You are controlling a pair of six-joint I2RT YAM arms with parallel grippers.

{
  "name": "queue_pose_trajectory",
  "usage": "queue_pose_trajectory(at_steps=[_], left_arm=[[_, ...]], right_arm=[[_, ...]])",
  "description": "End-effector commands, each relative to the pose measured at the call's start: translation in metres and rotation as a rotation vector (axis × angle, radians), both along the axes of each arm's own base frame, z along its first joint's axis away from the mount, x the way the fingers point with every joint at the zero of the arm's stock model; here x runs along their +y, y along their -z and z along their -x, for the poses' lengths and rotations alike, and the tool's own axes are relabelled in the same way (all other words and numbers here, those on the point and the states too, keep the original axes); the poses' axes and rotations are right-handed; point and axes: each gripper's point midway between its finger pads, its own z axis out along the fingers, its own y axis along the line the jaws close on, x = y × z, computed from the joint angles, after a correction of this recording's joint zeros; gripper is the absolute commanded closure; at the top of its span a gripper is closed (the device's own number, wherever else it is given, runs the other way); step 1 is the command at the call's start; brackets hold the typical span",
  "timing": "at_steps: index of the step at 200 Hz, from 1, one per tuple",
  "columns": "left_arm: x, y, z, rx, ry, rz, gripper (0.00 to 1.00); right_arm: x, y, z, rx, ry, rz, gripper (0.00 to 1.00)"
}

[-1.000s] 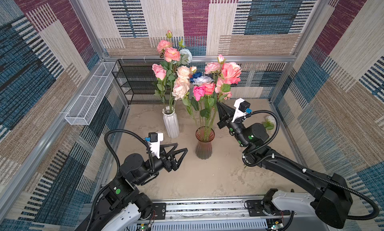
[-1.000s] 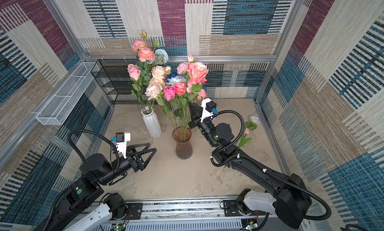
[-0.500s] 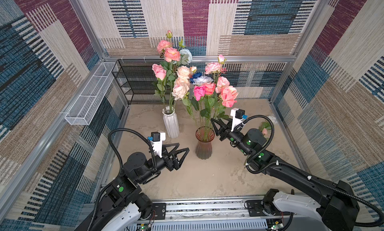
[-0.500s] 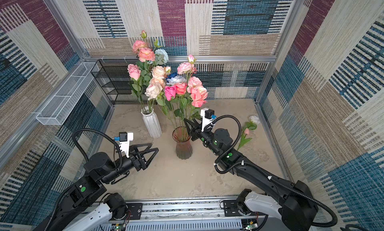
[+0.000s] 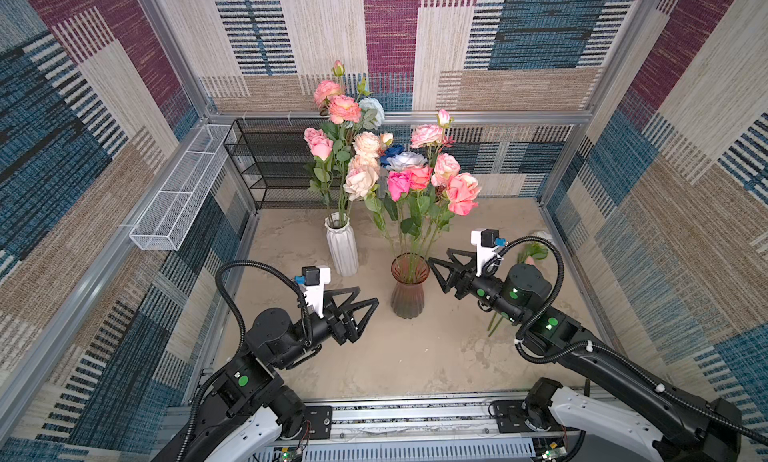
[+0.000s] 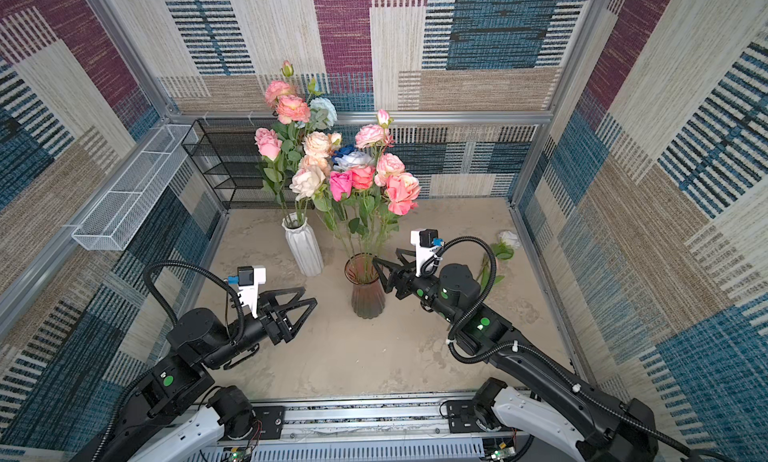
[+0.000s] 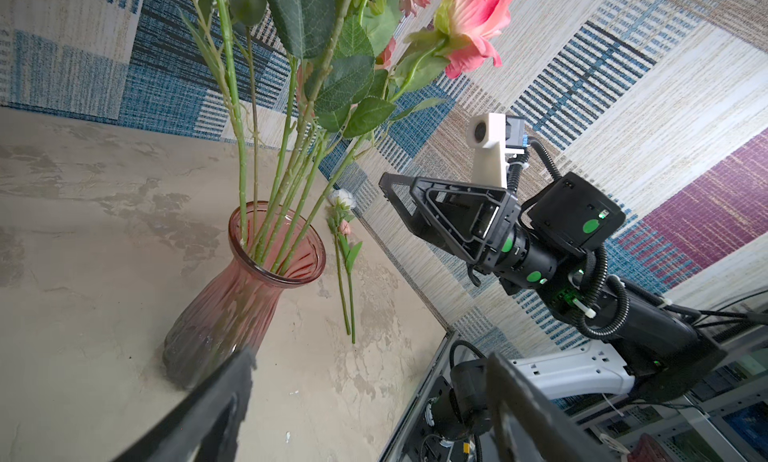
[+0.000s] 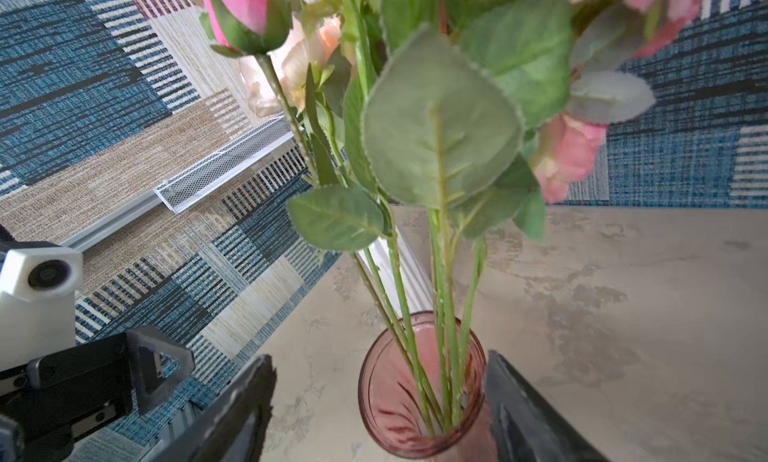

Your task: Arrange the flowers into the vase

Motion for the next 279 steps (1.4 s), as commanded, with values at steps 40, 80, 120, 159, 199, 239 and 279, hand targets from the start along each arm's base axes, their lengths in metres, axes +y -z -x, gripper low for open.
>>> queue_pose_trajectory(at_steps=[40, 80, 120, 159, 199, 239, 279], left_arm=[[0.001, -0.003, 0.002, -0.034, 0.001, 0.030, 0.11], [0.003, 0.008, 0.000, -0.002, -0.013, 0.010, 0.11], [0.002, 0.014, 0.003, 0.013, 0.003, 0.024, 0.12], [0.004, 0.017, 0.007, 0.007, 0.006, 0.038, 0.12], [0.006, 0.018, 0.011, -0.007, 0.015, 0.035, 0.12], [0.011, 0.018, 0.017, -0.020, 0.016, 0.038, 0.12], [0.020, 0.015, 0.021, -0.049, -0.007, 0.046, 0.11]], right_arm=[[-0.032, 0.070, 0.004, 0.212, 0.137, 0.099, 0.20], [-0.059, 0.114, -0.011, 0.385, 0.300, 0.127, 0.22], [-0.126, 0.170, -0.050, 0.641, 0.491, 0.081, 0.27], [-0.201, 0.207, -0.072, 0.778, 0.750, 0.030, 0.20], [-0.266, 0.234, -0.094, 0.817, 0.999, 0.047, 0.18], [-0.298, 0.267, -0.107, 0.935, 1.127, 0.196, 0.16], [-0.314, 0.286, -0.119, 1.013, 1.151, 0.281, 0.14]])
